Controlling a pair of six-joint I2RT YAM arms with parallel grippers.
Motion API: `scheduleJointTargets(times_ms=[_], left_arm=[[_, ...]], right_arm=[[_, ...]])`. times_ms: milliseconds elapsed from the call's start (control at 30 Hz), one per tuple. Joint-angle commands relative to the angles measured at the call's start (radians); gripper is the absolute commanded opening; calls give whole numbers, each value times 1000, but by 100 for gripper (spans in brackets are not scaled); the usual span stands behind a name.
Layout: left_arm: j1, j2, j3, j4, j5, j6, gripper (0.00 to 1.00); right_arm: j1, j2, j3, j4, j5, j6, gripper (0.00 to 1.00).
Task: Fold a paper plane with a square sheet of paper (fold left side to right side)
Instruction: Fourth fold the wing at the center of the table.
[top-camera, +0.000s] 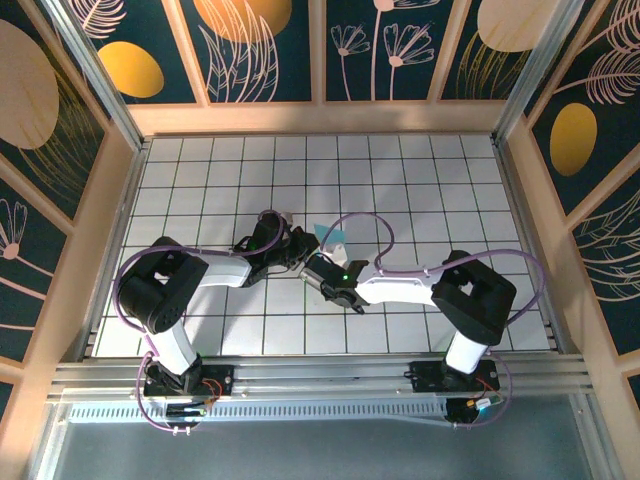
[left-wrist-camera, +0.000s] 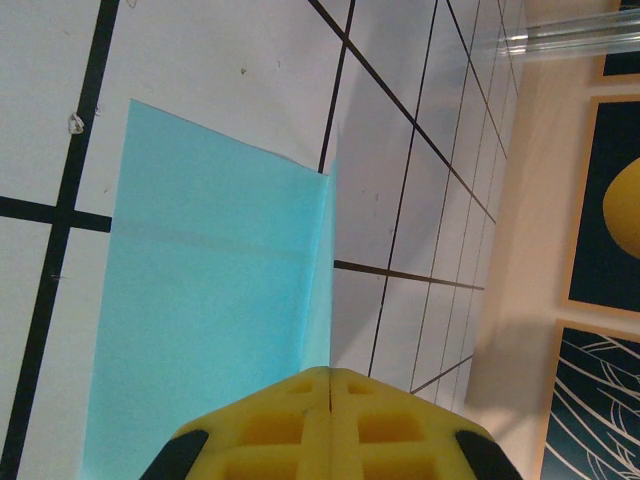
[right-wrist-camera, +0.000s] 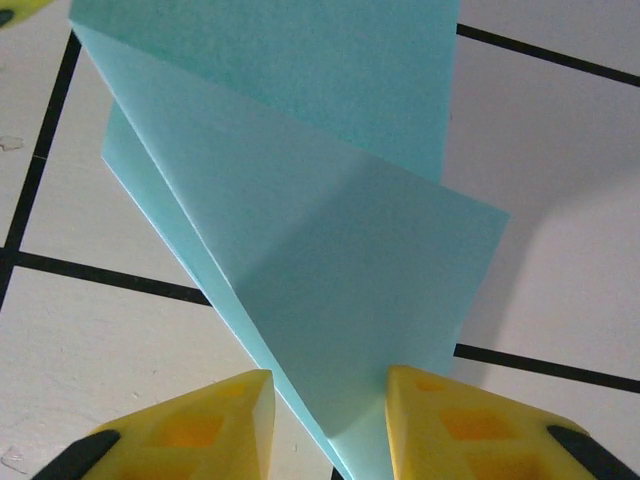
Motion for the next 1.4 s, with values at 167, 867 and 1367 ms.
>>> scheduleJointTargets(times_ms=[167,867,1367], left_arm=[[-8,-22,10,-40,-22,-19,0],[187,-363,-86,-328,-42,233,40],[148,-288,-115,-284,72,282,37]], right_arm=[[8,32,23,3,48,3,20],[-138,-158,-130,208,-416,-171,0],[-352,-194,-272,398,-888,-206,0]])
